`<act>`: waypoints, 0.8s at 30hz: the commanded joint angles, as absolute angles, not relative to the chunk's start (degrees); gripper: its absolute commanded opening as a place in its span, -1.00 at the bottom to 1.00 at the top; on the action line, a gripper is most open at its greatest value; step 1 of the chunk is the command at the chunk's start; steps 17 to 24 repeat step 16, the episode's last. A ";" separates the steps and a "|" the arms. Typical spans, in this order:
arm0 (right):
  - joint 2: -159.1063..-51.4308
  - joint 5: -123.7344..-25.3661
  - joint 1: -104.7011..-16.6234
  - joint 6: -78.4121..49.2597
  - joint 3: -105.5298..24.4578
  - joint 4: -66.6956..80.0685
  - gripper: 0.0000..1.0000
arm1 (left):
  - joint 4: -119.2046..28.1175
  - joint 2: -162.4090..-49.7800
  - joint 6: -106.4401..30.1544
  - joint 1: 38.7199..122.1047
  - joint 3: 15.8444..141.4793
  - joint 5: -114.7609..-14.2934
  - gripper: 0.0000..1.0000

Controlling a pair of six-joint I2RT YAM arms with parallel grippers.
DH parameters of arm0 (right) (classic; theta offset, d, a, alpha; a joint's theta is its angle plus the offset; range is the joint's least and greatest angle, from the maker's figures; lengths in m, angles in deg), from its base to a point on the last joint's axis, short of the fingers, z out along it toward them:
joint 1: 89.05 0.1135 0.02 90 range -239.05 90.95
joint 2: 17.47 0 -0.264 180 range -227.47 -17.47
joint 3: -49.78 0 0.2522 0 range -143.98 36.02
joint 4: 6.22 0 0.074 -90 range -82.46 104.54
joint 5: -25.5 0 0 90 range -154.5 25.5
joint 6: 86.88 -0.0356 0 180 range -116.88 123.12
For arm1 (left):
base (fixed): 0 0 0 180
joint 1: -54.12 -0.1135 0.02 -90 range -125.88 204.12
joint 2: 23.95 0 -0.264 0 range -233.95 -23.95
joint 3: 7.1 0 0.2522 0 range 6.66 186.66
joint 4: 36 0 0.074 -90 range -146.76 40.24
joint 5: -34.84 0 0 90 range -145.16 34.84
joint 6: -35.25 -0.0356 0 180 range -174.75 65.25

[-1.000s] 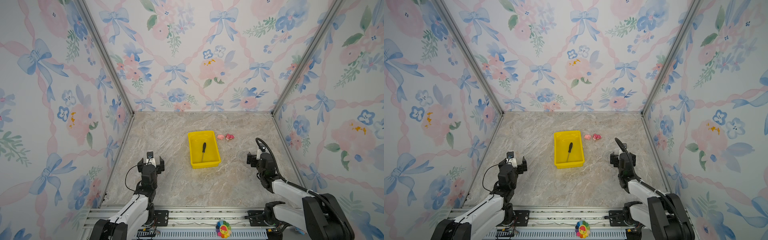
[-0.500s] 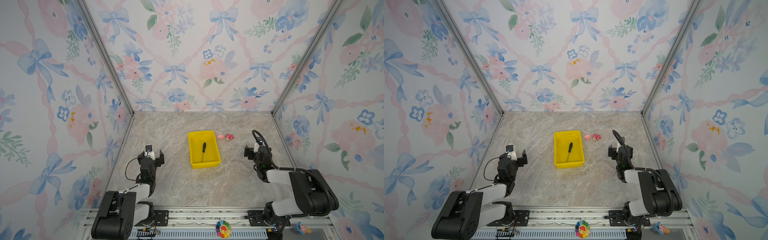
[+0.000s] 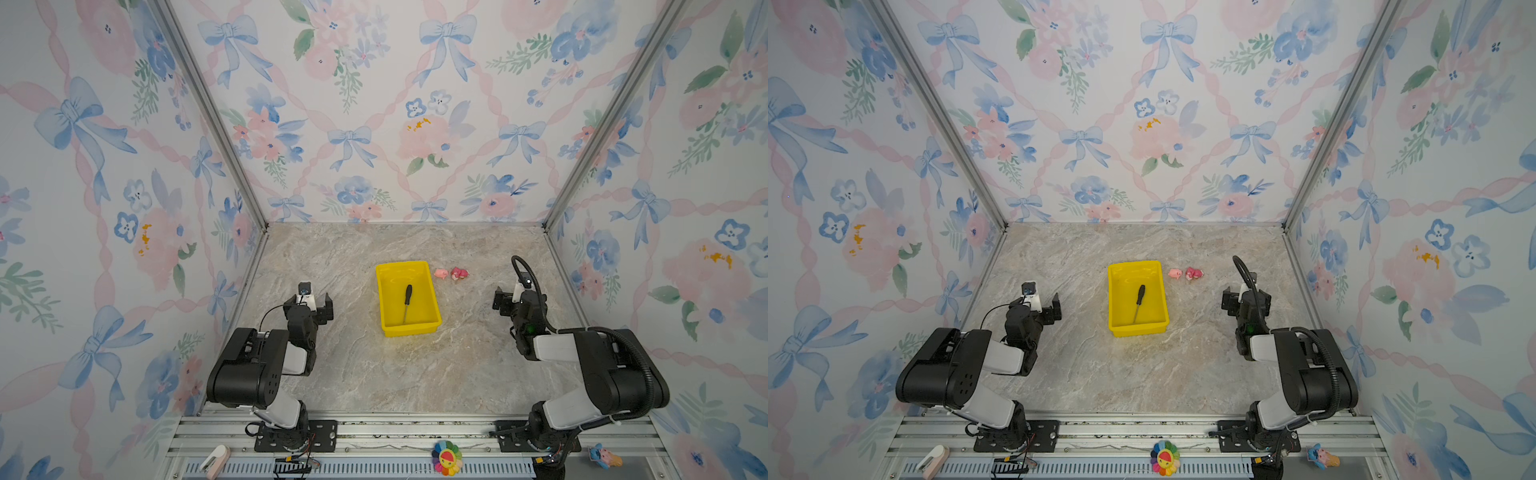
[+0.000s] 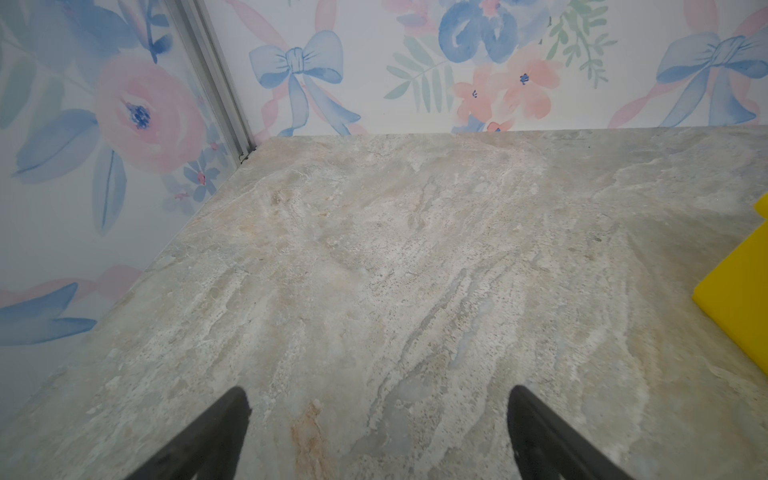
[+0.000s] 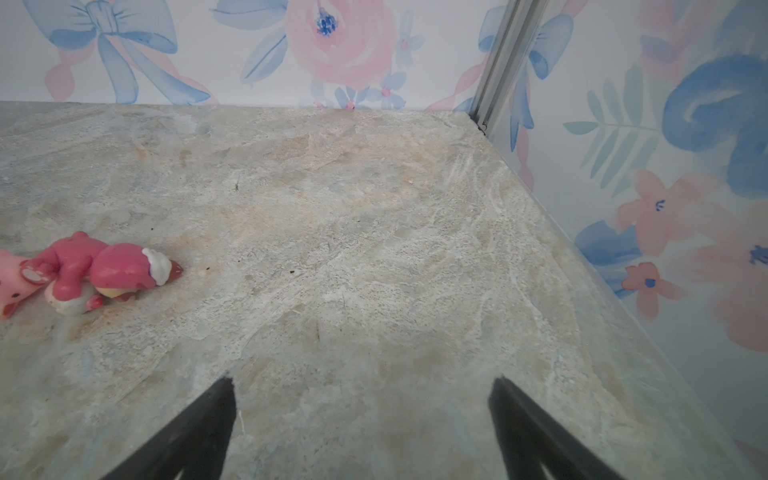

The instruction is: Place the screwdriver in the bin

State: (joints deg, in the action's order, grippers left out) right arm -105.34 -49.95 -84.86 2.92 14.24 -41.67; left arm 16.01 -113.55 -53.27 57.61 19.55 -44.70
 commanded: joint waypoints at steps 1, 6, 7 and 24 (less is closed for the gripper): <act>-105.80 -49.91 -84.66 2.18 13.34 -43.75 0.93 | 19.58 -113.75 -53.66 57.46 20.54 -45.62 0.95; -105.80 -49.91 -84.70 2.20 13.42 -43.79 0.93 | 19.59 -113.68 -53.63 57.46 20.43 -45.66 0.95; -105.80 -49.96 -84.66 2.17 13.43 -43.79 0.94 | 19.58 -113.68 -53.67 57.46 20.39 -45.65 0.95; -105.80 -49.95 -84.67 2.23 13.52 -44.05 0.93 | 19.33 -113.56 -53.48 57.11 20.48 -46.48 0.95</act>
